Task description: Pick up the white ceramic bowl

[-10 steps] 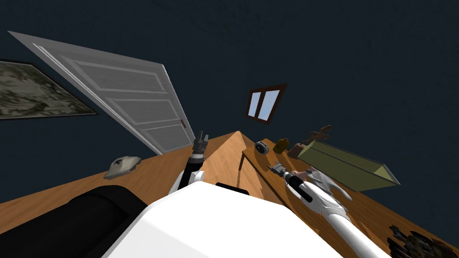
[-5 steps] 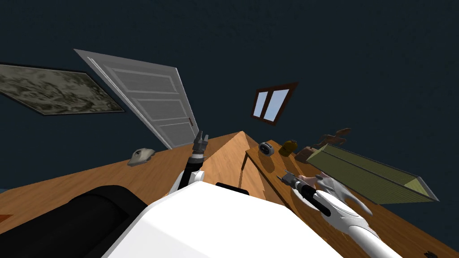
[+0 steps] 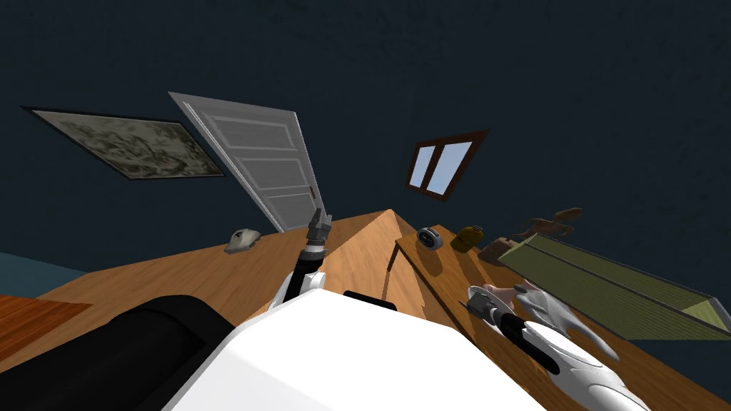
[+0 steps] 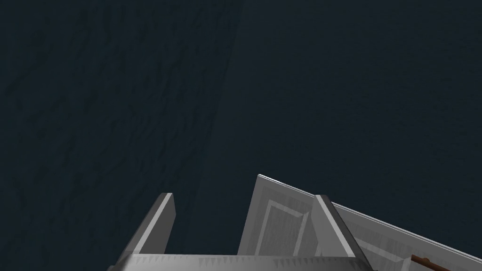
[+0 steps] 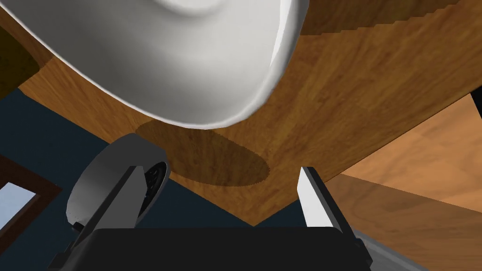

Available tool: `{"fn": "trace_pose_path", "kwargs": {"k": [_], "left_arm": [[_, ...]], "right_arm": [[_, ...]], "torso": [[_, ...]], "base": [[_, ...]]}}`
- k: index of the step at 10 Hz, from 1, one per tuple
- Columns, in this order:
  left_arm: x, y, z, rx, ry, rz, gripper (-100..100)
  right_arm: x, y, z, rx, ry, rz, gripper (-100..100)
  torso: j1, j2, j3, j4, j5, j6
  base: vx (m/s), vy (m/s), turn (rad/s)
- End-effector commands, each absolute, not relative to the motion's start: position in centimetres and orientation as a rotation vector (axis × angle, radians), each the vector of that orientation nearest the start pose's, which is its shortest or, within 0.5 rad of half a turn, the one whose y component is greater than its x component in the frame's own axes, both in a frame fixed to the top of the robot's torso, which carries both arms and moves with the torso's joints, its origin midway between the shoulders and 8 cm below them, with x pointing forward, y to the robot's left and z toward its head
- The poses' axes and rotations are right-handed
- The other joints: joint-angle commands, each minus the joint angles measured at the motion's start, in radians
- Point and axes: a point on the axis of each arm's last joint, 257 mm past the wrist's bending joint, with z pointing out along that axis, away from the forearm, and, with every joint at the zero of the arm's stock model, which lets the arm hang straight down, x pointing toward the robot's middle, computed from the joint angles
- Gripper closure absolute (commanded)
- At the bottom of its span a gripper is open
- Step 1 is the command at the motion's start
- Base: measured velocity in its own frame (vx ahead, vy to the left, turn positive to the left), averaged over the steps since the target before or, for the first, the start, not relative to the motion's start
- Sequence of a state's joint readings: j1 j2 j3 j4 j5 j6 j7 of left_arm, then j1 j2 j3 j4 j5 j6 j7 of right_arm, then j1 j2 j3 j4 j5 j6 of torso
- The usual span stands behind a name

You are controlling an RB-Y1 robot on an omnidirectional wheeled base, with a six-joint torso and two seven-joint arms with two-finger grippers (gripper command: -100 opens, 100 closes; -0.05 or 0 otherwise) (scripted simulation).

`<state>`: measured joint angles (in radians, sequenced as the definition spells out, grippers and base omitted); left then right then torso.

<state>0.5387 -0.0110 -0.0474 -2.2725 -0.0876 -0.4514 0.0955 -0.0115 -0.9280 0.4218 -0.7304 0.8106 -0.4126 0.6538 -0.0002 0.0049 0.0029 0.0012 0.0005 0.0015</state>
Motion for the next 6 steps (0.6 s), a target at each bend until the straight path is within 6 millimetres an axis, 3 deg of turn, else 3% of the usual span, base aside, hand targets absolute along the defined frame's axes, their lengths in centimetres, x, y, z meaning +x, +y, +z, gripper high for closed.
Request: {"fn": "trace_pose_path", "kwargs": {"k": [1, 3, 5, 6], "left_arm": [[35.4, 26.1, -0.2, -0.731, 0.692, -1.346, 0], [35.4, 26.1, -0.2, -0.731, 0.692, -1.346, 0], [35.4, 26.1, -0.2, -0.731, 0.692, -1.347, 0], [35.4, 26.1, -0.2, -0.731, 0.692, -1.346, 0]], "right_arm": [[30.5, -60.5, -47.0, -0.99, 2.364, -0.441, -100], [30.5, -60.5, -47.0, -0.99, 2.364, -0.441, -100], [26.7, -64.0, -47.5, -1.054, 2.445, -0.503, -100], [26.7, -64.0, -47.5, -1.054, 2.445, -0.503, -100]], "torso": [[0.0, 0.0, 0.0, 0.0, 0.0, 0.0], [-0.001, -0.001, -0.001, 0.0, 0.0, 0.0], [0.0, -0.002, -0.001, -0.001, 0.0, -0.001], [0.0, -0.001, -0.001, 0.0, 0.0, 0.0]], "base": [[-0.043, 0.002, 0.13], [-0.022, 0.0, 0.026], [-0.035, 0.009, 0.146], [-0.037, 0.004, 0.055]]}}
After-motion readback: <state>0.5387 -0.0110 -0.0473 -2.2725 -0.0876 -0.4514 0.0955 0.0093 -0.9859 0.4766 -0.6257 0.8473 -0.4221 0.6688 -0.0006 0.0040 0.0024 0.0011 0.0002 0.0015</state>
